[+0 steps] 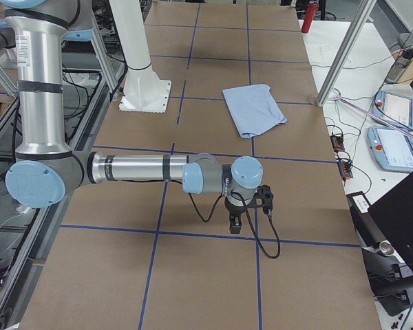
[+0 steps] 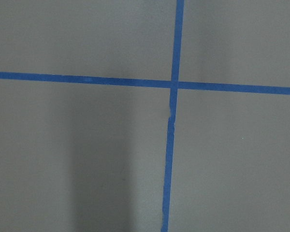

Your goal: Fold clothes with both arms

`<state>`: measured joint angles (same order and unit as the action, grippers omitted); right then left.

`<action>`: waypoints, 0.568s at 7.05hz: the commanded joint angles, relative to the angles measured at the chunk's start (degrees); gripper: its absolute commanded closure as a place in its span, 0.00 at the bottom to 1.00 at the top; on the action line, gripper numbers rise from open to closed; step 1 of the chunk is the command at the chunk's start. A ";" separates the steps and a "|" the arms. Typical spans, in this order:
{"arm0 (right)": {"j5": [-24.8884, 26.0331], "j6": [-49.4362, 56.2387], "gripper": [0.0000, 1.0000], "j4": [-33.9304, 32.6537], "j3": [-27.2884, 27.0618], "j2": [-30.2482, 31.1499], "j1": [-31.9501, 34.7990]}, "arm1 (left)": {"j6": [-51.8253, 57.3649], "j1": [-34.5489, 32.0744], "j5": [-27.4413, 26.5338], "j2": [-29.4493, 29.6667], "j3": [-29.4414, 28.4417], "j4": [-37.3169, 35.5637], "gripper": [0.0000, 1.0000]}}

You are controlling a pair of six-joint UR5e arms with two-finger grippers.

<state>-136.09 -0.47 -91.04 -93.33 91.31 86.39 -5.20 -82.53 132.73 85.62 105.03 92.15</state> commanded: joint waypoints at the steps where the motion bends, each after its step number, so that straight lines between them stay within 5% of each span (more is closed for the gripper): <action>1: -0.14 0.03 0.00 0.42 0.08 0.27 0.00 | -0.77 0.00 -0.02 -0.45 0.18 -0.31 0.00; 4: -0.32 -0.06 0.00 0.51 -0.01 0.36 0.00 | -0.77 0.08 0.16 -0.36 -0.35 -0.66 0.00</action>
<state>-136.20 -0.45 -90.57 -93.26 91.64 86.40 -6.00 -82.52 132.80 85.19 104.91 91.59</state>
